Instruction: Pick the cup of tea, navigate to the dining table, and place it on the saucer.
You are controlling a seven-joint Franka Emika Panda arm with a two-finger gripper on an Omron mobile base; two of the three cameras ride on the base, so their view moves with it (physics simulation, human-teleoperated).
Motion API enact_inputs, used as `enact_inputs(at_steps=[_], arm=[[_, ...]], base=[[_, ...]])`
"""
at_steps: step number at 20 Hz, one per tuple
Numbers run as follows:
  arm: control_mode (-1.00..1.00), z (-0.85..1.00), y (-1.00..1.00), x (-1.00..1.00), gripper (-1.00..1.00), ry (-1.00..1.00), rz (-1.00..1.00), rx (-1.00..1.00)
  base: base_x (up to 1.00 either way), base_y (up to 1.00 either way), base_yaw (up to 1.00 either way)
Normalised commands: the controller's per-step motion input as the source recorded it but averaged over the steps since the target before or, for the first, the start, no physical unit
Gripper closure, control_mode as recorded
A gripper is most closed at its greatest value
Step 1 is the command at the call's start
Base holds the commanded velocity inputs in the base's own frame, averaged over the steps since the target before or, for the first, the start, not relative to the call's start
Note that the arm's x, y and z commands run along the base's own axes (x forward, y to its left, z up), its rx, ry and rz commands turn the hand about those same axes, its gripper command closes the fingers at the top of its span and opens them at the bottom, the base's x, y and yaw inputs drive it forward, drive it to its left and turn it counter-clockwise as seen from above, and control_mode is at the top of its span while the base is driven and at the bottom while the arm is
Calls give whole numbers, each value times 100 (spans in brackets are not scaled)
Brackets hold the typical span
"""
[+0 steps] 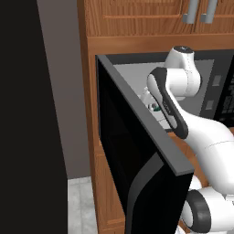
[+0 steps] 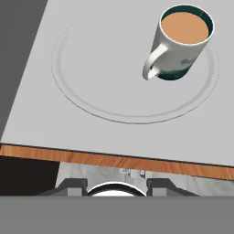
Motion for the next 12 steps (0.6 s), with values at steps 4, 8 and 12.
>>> enact_inputs(at_steps=[4, 8, 12], arm=[[-100, -2, 0, 4, -100, 0, 0, 0], [-100, -25, -19, 0, -100, -1, -1, 0], [-100, -23, -43, 4, -100, 0, -8, 0]], base=[[0, 0, 0], [0, 0, 0], [0, 0, 0]])
